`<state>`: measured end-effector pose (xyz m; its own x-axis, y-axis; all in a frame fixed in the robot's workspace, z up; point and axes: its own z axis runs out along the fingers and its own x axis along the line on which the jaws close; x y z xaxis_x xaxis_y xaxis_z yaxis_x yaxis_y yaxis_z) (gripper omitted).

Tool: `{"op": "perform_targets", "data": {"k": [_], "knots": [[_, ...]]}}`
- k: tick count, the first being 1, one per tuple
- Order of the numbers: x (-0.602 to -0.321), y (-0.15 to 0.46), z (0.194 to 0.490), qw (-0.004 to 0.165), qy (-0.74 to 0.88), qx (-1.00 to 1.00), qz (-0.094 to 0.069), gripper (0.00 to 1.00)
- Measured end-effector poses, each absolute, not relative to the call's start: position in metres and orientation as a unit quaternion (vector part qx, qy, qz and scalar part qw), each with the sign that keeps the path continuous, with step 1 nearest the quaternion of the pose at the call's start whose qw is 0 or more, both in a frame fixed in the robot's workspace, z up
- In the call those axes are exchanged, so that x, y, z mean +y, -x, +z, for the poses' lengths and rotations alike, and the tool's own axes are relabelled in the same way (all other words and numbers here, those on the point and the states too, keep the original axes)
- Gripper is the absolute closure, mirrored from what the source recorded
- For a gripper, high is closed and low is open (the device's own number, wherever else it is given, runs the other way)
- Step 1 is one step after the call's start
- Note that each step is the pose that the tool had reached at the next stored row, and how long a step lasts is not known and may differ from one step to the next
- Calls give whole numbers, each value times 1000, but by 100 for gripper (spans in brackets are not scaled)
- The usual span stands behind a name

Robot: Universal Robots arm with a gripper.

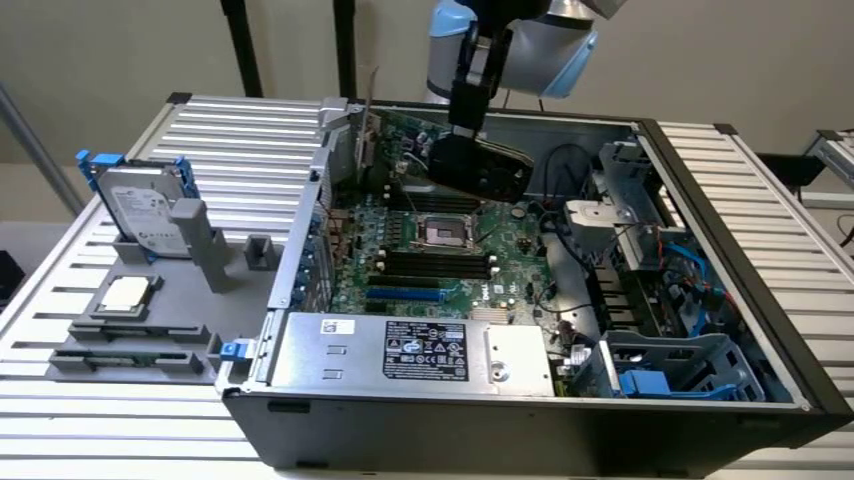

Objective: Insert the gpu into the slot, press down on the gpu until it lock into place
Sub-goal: 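Insert the gpu into the slot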

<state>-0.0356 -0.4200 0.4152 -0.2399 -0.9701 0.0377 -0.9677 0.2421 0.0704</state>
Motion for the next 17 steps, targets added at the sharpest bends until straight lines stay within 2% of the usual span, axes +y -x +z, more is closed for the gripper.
{"op": "perform_targets", "data": {"k": [11,17], "knots": [[-420,36,415,36,-691,-722,-11,74],[-421,40,414,24,-711,-703,2,74]]}}
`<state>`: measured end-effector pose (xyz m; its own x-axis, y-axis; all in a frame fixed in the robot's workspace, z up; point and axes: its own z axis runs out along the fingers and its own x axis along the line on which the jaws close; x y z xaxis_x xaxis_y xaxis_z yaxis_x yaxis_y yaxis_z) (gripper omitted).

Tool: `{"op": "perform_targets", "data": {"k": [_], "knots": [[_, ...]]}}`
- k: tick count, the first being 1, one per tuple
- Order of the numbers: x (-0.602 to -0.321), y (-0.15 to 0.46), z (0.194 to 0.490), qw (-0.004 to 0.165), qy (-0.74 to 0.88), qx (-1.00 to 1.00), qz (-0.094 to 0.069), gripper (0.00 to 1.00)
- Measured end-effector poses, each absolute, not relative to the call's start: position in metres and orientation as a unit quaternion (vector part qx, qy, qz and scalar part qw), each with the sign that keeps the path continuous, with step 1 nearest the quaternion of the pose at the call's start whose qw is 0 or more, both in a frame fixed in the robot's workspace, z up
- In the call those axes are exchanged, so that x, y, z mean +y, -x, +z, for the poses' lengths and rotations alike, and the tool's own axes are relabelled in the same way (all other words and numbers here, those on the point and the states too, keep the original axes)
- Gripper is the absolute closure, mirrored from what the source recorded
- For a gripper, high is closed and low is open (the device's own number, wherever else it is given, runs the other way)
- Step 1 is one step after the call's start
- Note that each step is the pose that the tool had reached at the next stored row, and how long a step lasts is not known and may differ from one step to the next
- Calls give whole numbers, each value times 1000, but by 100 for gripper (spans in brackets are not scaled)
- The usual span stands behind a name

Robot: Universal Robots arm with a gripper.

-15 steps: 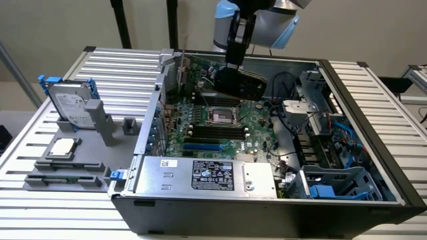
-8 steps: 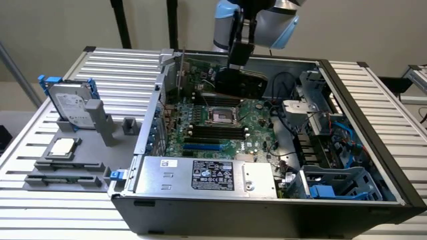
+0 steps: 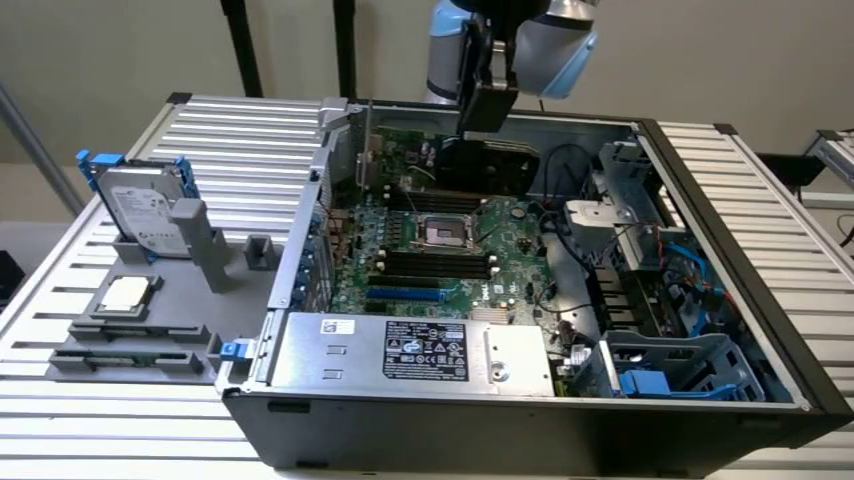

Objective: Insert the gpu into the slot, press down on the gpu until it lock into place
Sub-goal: 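Insert the gpu into the slot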

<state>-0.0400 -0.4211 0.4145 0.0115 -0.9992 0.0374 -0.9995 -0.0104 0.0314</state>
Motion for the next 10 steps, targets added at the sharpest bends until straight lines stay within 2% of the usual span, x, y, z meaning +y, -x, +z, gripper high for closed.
{"op": "perform_targets", "data": {"k": [10], "knots": [[-433,71,405,8,-711,-703,18,74]]}}
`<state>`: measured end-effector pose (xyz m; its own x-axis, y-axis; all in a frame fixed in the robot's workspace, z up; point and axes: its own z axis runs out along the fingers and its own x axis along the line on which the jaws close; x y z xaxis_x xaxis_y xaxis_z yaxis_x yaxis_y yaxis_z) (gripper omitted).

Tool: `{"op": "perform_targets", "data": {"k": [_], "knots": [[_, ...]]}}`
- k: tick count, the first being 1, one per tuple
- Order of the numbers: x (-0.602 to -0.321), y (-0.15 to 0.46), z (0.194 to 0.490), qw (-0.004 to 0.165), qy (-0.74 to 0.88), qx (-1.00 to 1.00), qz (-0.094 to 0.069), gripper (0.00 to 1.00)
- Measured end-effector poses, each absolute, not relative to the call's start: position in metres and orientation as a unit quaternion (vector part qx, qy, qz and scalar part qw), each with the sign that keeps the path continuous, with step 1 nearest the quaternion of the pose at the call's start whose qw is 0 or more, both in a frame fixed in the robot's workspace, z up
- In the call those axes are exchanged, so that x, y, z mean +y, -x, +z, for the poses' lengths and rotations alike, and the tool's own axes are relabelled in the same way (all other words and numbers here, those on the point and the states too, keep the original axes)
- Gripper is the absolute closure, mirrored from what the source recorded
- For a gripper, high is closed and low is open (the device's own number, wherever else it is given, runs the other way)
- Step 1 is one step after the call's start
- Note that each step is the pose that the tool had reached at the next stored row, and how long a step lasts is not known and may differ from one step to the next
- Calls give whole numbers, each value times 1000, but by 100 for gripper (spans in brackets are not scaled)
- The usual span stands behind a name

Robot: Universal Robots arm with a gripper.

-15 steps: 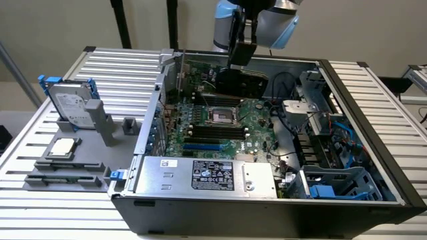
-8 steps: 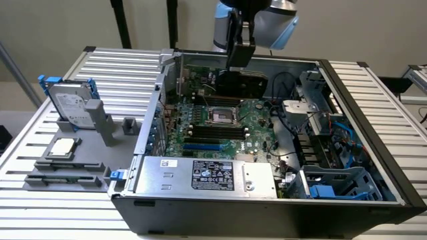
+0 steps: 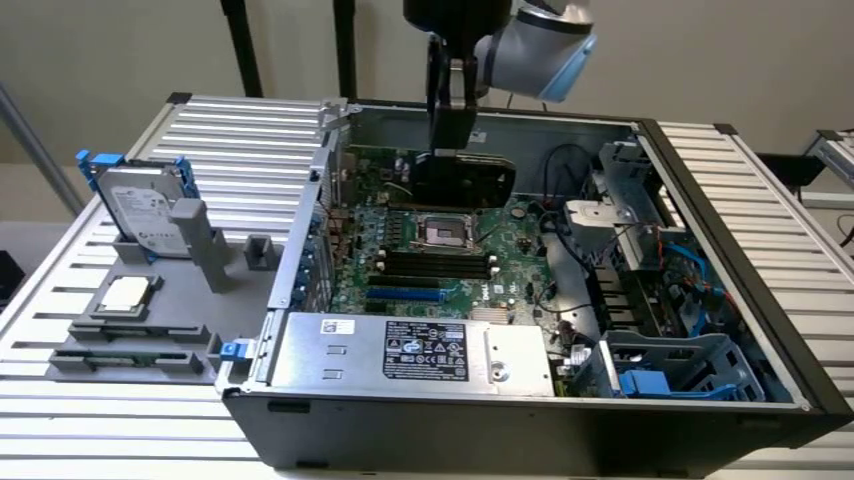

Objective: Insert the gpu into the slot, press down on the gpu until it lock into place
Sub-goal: 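Insert the gpu into the slot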

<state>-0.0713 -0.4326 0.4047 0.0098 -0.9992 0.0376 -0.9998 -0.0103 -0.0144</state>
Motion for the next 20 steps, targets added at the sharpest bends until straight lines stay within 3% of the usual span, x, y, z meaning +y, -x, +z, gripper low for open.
{"op": "perform_targets", "data": {"k": [8,20], "knots": [[-442,80,394,-2,-710,-704,26,74],[-442,80,389,-2,-710,-704,26,74]]}}
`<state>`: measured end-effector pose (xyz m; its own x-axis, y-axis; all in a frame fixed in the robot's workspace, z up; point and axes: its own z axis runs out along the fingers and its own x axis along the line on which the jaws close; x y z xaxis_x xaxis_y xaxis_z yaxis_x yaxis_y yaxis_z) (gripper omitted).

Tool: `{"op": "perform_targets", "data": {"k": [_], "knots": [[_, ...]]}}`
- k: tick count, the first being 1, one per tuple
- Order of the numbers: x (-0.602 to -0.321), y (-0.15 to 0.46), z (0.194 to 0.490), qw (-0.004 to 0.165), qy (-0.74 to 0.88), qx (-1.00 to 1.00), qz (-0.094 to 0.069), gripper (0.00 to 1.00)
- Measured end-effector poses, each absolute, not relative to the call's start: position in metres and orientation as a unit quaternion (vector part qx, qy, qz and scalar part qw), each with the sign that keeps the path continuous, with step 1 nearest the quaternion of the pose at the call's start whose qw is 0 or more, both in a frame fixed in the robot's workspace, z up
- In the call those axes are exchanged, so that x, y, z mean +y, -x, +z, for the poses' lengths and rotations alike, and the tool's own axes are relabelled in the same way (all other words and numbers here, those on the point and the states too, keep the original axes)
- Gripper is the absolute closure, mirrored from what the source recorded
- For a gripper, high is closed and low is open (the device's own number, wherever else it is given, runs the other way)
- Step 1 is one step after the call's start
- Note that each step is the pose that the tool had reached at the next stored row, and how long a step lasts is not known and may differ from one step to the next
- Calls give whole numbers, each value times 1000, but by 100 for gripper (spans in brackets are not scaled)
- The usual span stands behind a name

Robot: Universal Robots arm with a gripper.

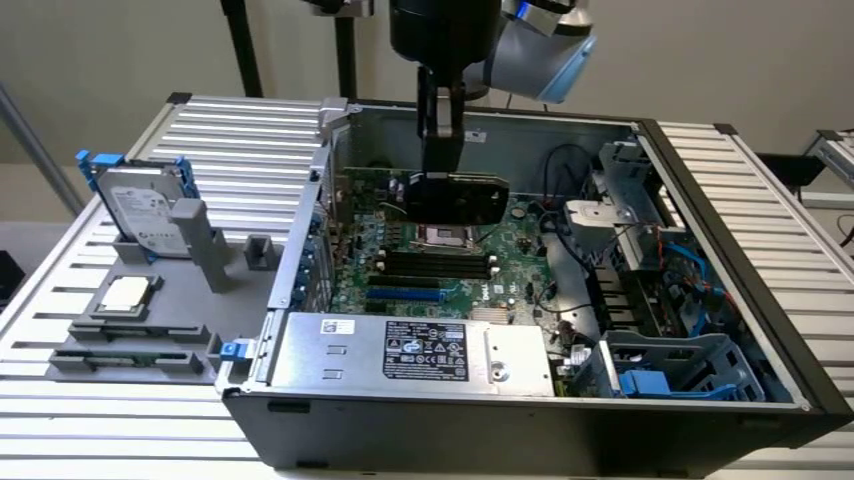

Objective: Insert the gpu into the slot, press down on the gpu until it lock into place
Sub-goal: 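Insert the gpu into the slot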

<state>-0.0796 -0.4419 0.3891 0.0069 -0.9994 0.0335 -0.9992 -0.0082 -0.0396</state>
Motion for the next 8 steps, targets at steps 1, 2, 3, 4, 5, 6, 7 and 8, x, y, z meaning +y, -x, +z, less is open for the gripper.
{"op": "perform_targets", "data": {"k": [1,2,3,4,5,6,7,8], "knots": [[-442,80,388,3,709,705,-25,74],[-442,80,387,4,709,705,-24,74],[-442,80,386,5,708,705,-23,74],[-442,80,385,8,708,706,-20,74],[-442,80,384,10,708,706,-18,74],[-442,80,384,12,708,706,-16,74],[-442,80,383,13,707,706,-15,74],[-442,80,381,13,707,707,-15,74]]}}
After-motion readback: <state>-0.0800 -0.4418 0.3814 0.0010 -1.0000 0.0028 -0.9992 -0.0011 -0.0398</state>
